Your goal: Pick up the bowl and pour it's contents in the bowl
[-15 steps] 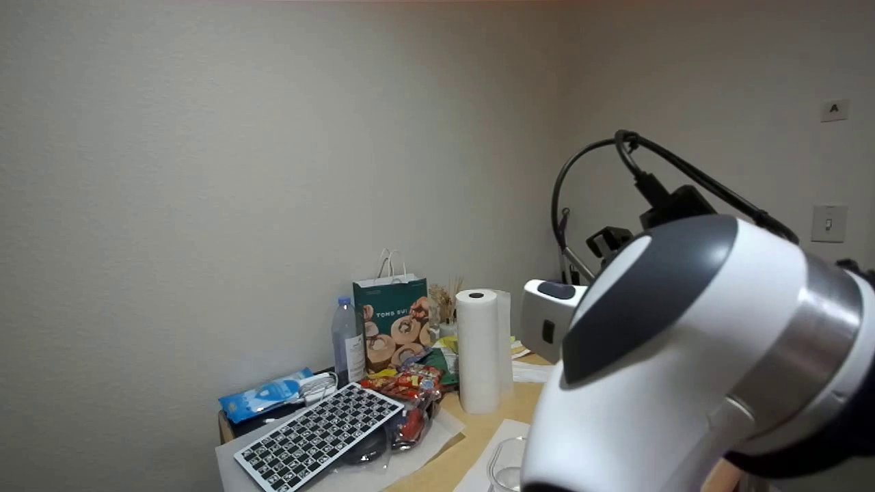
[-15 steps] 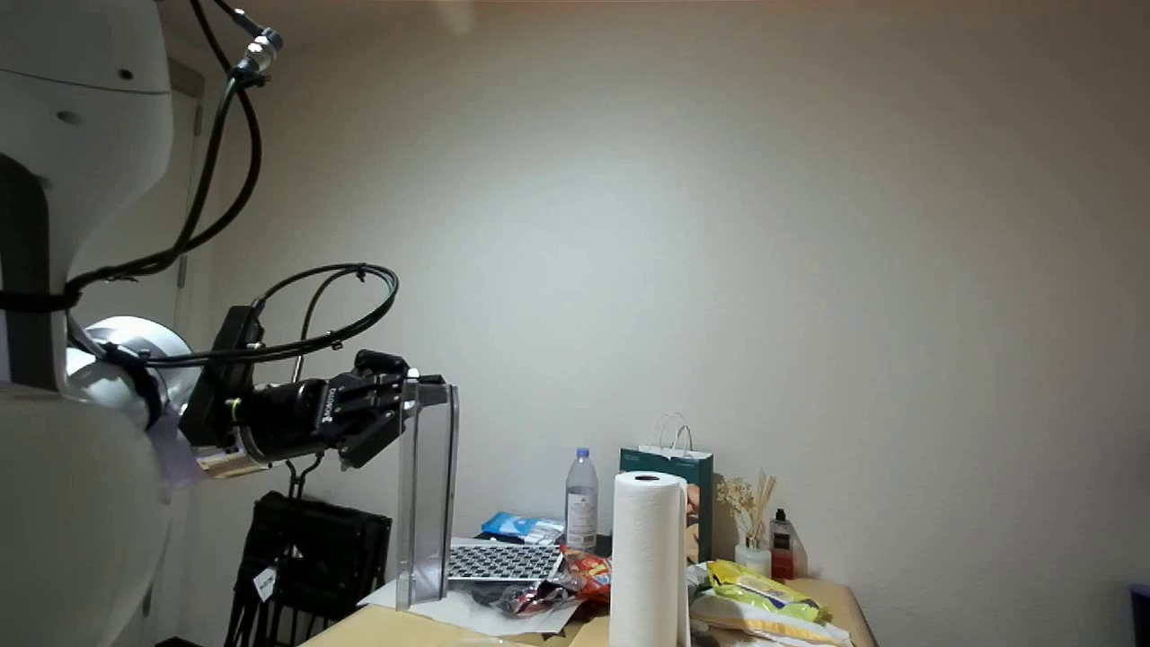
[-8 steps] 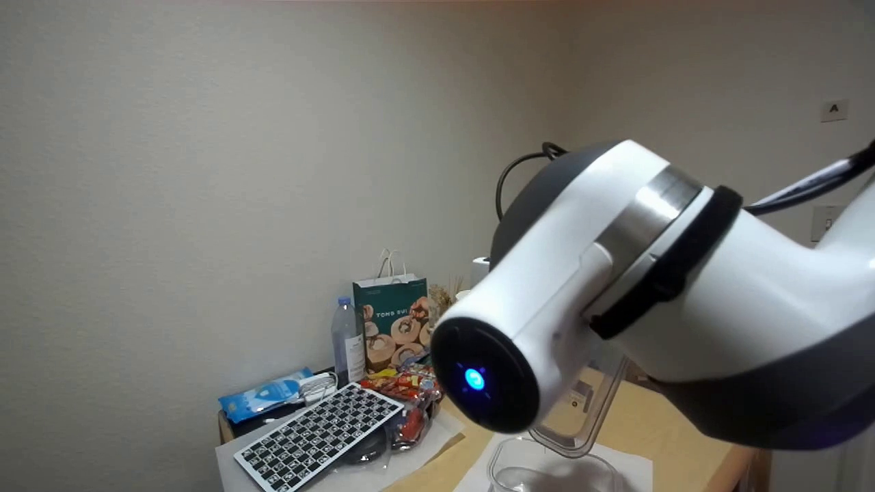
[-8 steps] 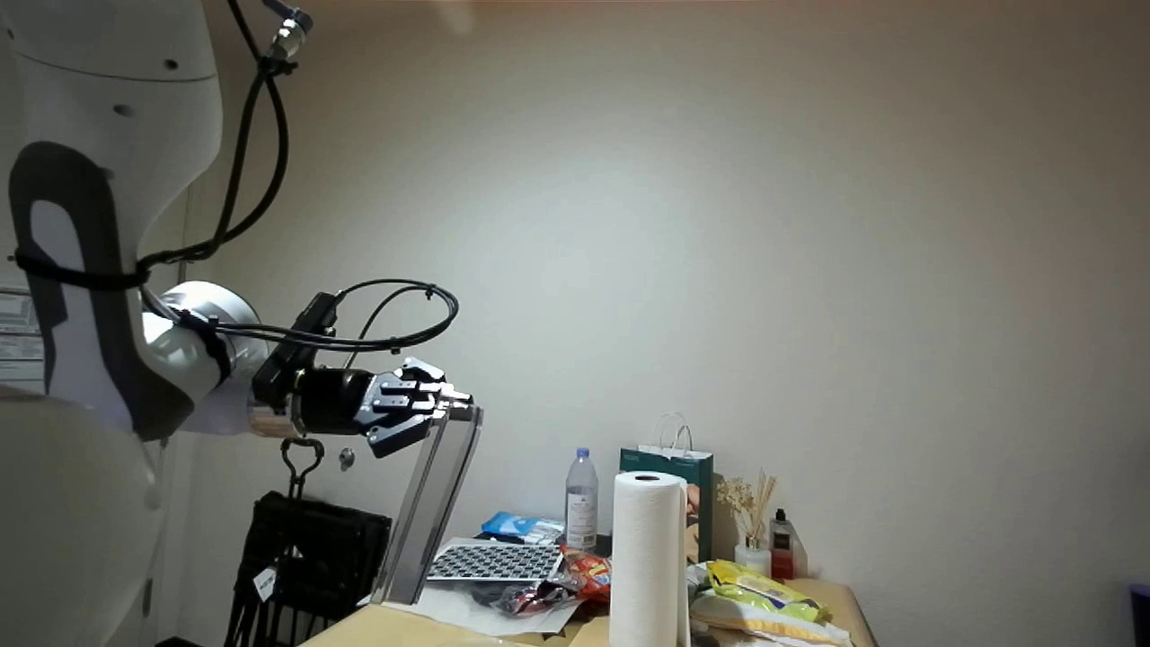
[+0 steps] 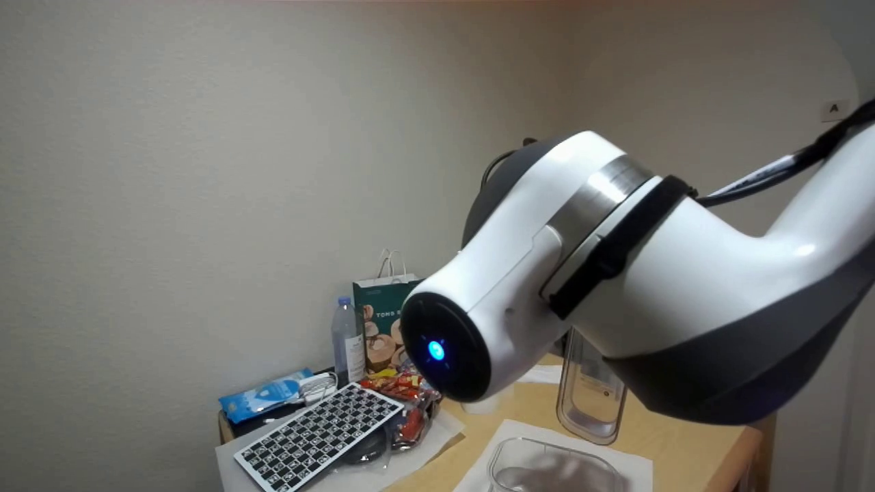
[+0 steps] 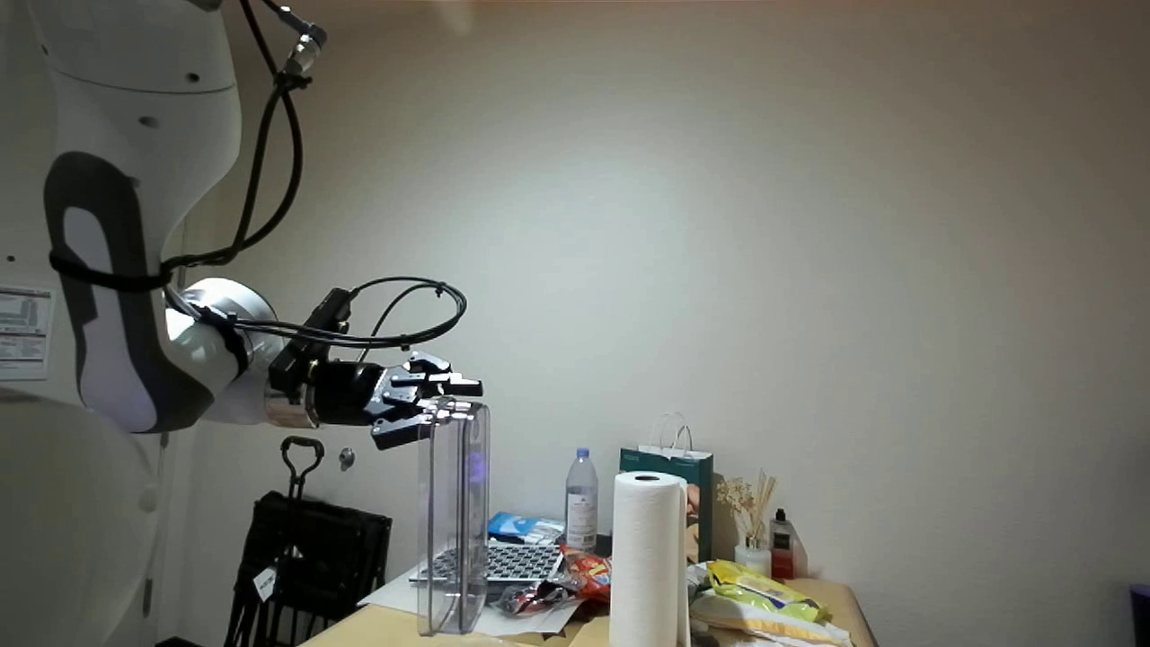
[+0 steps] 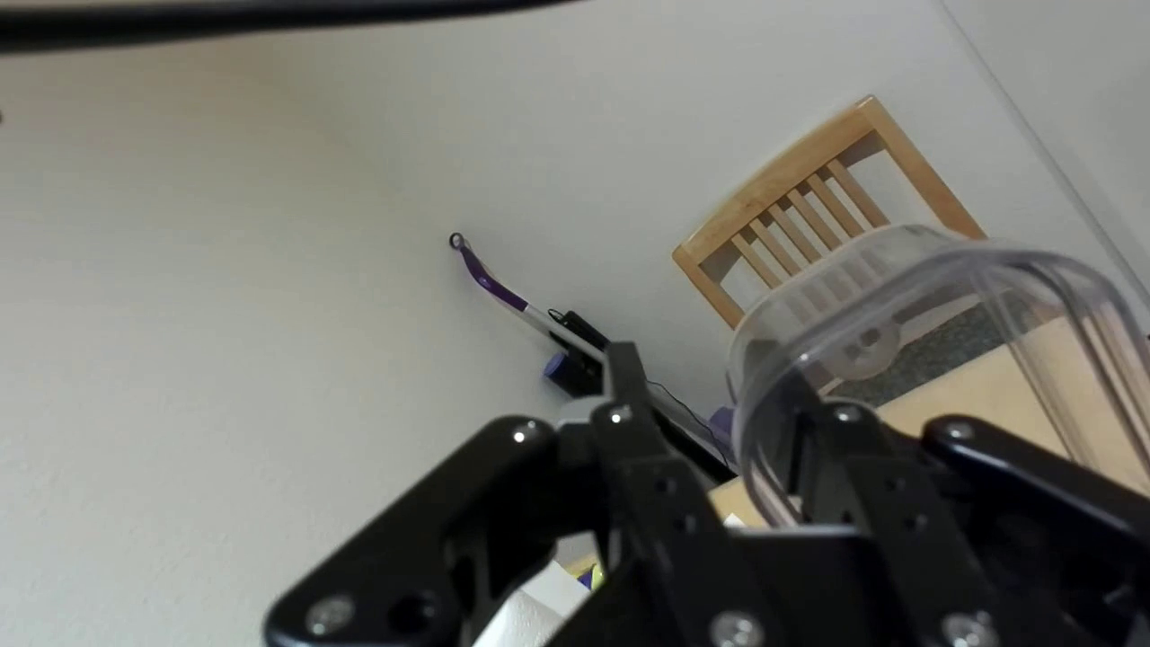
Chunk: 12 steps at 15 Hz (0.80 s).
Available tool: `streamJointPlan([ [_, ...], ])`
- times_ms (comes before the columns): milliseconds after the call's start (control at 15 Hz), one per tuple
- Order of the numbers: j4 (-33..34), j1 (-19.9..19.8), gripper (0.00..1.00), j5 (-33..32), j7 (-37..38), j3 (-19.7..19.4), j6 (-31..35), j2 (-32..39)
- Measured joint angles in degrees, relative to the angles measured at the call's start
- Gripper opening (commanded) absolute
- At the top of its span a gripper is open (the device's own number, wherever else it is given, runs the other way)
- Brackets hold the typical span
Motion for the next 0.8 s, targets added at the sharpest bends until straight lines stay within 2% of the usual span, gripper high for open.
streamJointPlan([
  [67,0.00,0.00,0.61,0.00,0.00,0.00,-0.02,0.00],
  [133,0.00,0.00,0.62,0.00,0.00,0.00,-0.03,0.00],
  [533,-0.04,-0.12,0.98,0.00,1.74,-0.01,0.64,1.67],
  [667,-0.07,-0.36,0.98,0.00,3.12,-0.24,0.63,3.41],
  [733,-0.07,-0.49,0.88,0.00,3.67,-0.43,0.63,4.43],
  [800,-0.06,-0.73,0.72,0.00,4.23,-0.56,0.63,5.49],
])
